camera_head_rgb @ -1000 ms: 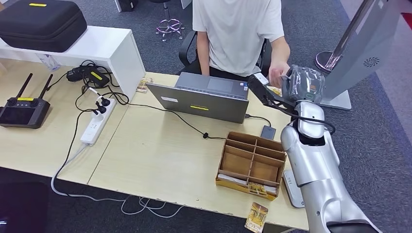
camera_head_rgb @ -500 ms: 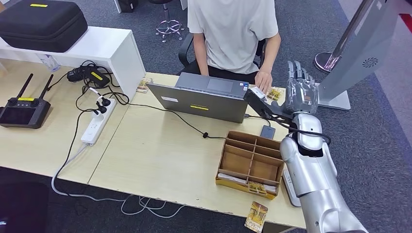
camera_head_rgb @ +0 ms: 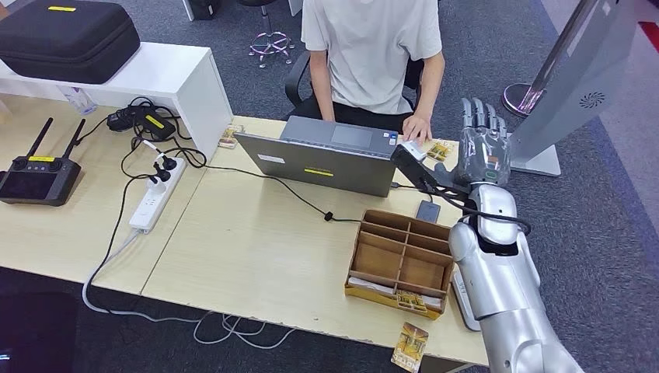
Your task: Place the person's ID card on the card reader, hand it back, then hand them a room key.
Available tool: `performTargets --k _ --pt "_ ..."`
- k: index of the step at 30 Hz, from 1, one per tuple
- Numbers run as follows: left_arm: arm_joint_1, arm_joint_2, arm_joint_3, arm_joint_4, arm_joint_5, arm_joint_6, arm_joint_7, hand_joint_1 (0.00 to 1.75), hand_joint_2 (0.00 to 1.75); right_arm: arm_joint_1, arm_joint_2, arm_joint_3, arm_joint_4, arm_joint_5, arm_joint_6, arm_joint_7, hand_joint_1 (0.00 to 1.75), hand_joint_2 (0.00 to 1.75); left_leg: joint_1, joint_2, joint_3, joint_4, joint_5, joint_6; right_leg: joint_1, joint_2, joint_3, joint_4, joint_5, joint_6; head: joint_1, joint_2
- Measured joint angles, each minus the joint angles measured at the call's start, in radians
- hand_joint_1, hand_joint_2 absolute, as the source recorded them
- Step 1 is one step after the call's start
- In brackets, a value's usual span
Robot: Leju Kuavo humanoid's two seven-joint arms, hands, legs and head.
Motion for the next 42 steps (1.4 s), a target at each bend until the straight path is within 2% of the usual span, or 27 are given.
performTargets --k 12,16,20,24,31,35,42 --pt "0.000 0.000 0.000 0.000 0.003 0.000 0.000 0.00 1.75 0.027 -0.003 0.000 -0.049 -0.012 0.005 -0.009 0.00 1.75 0.000 0.000 0.000 0.000 0.000 0.000 0.000 0.000 0.000 0.000 0.000 0.000 0.000 0.000" --pt "0.000 0.000 0.000 0.000 0.010 0.003 0.004 0.00 1.75 0.058 -0.008 0.000 -0.090 -0.063 0.014 -0.054 0.00 1.75 0.000 0.000 0.000 0.000 0.000 0.000 0.000 0.000 0.000 0.000 0.000 0.000 0.000 0.000" --pt "0.001 -0.001 0.003 0.000 0.031 0.008 0.010 0.00 1.75 0.173 -0.032 0.005 -0.235 -0.152 0.043 -0.111 0.00 1.75 0.000 -0.001 -0.001 0.000 0.000 0.000 0.000 -0.001 0.000 -0.001 0.000 0.000 0.000 0.000" --pt "0.002 -0.002 0.013 0.000 0.054 0.014 0.018 0.00 1.75 0.320 -0.084 0.021 -0.423 -0.223 0.053 -0.149 0.00 1.75 0.000 -0.001 -0.001 0.000 -0.001 0.001 0.000 -0.001 -0.001 -0.001 -0.001 0.000 0.000 0.000" --pt "0.012 -0.001 0.059 0.000 0.116 0.021 0.031 0.00 1.75 0.683 -0.249 -0.007 -0.828 -0.260 0.010 -0.210 0.00 1.75 0.000 -0.003 -0.001 0.000 -0.006 0.002 0.000 -0.003 0.002 -0.003 -0.004 0.004 0.000 0.000" --pt "0.009 0.000 0.070 0.000 0.123 0.022 0.031 0.00 1.75 0.756 -0.285 -0.029 -0.925 -0.258 0.013 -0.221 0.00 1.75 0.000 0.003 0.000 0.000 -0.007 0.002 0.000 0.003 0.000 -0.003 -0.004 0.003 0.000 0.000" --pt "0.008 -0.001 0.083 0.000 0.125 0.022 0.032 0.00 1.75 0.791 -0.302 -0.042 -0.985 -0.257 0.013 -0.221 0.00 1.75 0.000 0.003 0.000 0.000 -0.005 0.002 0.000 0.003 0.001 -0.002 -0.003 0.003 0.000 0.000"
